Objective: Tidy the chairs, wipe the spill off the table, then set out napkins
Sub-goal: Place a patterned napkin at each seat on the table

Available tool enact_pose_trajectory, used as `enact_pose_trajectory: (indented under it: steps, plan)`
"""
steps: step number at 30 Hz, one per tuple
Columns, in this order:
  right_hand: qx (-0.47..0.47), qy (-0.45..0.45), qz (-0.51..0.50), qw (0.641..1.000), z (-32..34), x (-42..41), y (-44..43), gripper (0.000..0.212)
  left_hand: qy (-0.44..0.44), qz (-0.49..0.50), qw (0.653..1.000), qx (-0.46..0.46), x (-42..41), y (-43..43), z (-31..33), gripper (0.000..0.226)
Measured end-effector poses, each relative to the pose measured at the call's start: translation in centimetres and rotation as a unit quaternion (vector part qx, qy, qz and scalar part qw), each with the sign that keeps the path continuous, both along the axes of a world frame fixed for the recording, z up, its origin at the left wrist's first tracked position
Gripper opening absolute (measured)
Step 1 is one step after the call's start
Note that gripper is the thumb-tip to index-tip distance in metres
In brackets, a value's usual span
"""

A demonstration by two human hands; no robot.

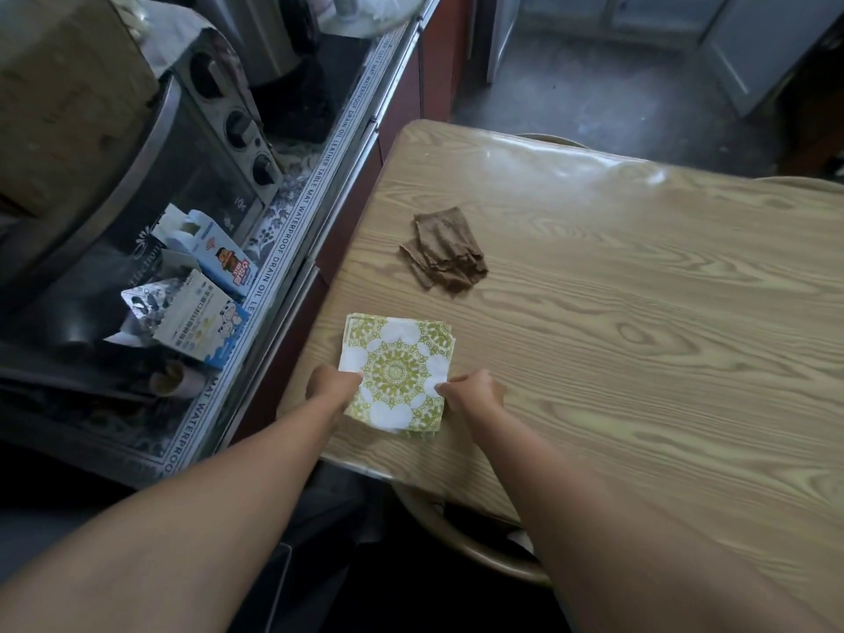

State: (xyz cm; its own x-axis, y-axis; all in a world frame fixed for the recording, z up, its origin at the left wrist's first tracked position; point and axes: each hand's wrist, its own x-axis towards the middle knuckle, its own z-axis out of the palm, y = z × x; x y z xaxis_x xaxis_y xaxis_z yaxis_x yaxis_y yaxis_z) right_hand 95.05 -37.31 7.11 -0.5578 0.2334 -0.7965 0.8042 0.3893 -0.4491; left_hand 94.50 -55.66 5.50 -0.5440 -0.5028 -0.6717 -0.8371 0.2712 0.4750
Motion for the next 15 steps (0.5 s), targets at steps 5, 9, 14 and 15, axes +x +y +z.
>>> enact_pose_trajectory:
  steps: [5, 9, 14, 15]
  plan:
    - [-0.008, 0.016, -0.019, 1.000, -0.5, 0.9, 1.0, 0.010, 0.015, -0.006, 0.999, 0.036, 0.5, 0.4, 0.5, 0.026]
    - [0.002, 0.041, -0.037, 0.998, -1.0, 1.5, 1.9, 0.012, 0.023, -0.024, 0.992, 0.124, 1.1, 0.7, 0.5, 0.027]
    - [0.020, 0.063, -0.046, 0.997, -0.5, 1.9, 3.3, 0.019, 0.022, -0.061, 0.982, 0.179, 1.6, 1.4, 0.6, 0.037]
    - [0.028, 0.060, -0.042, 0.997, -0.4, 1.9, 3.6, 0.021, 0.021, -0.065, 0.981, 0.181, 1.7, 1.6, 0.5, 0.038]
